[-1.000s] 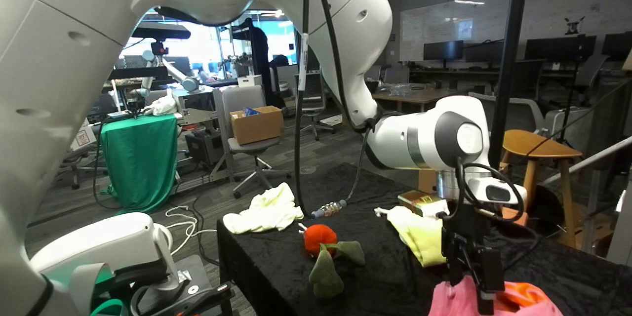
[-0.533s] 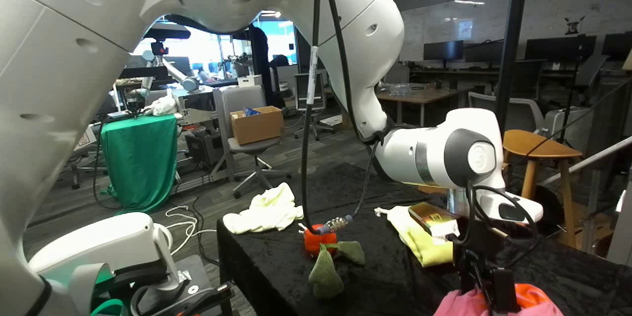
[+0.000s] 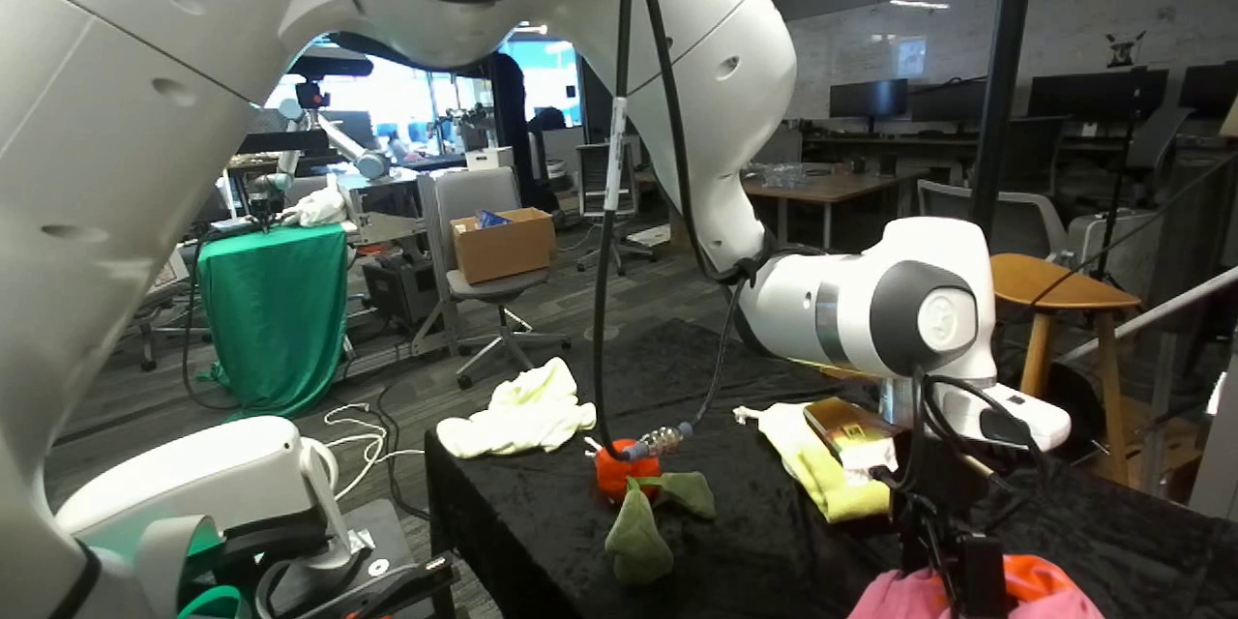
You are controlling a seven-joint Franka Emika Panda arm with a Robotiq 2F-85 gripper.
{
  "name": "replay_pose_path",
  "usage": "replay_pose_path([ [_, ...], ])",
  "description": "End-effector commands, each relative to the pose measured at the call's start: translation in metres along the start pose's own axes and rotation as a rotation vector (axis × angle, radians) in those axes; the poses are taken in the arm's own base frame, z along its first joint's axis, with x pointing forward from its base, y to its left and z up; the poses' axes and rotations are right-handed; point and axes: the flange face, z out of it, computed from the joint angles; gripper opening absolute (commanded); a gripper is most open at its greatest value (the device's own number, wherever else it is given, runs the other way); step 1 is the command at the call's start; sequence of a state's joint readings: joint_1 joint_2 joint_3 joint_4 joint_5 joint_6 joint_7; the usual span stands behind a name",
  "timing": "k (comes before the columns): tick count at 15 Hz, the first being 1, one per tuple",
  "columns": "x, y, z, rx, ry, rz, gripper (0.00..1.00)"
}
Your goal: Put all the items on the table in one place
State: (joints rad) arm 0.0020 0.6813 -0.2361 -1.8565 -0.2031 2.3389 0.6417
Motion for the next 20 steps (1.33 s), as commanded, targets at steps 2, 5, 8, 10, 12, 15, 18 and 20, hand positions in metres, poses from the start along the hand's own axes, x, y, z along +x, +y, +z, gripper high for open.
replay_pose_path([
  [2, 0.009, 0.003, -0.001, 0.047, -0.001, 0.004, 0.75],
  [5, 0.011, 0.003, -0.001, 0.064, -0.010, 0.003, 0.51],
  [8, 0.011, 0.003, 0.000, 0.081, -0.023, 0.003, 0.29],
  [10, 0.011, 0.003, 0.000, 0.092, -0.031, 0.000, 0.13],
  [12, 0.010, 0.002, 0.000, 0.103, -0.039, -0.006, 0.06],
  [15, 0.008, 0.000, -0.005, 0.130, -0.045, -0.026, 0.06],
  [18, 0.008, 0.002, -0.021, 0.175, -0.014, -0.057, 0.06],
  [20, 0.008, 0.004, -0.040, 0.212, 0.038, -0.083, 0.05],
])
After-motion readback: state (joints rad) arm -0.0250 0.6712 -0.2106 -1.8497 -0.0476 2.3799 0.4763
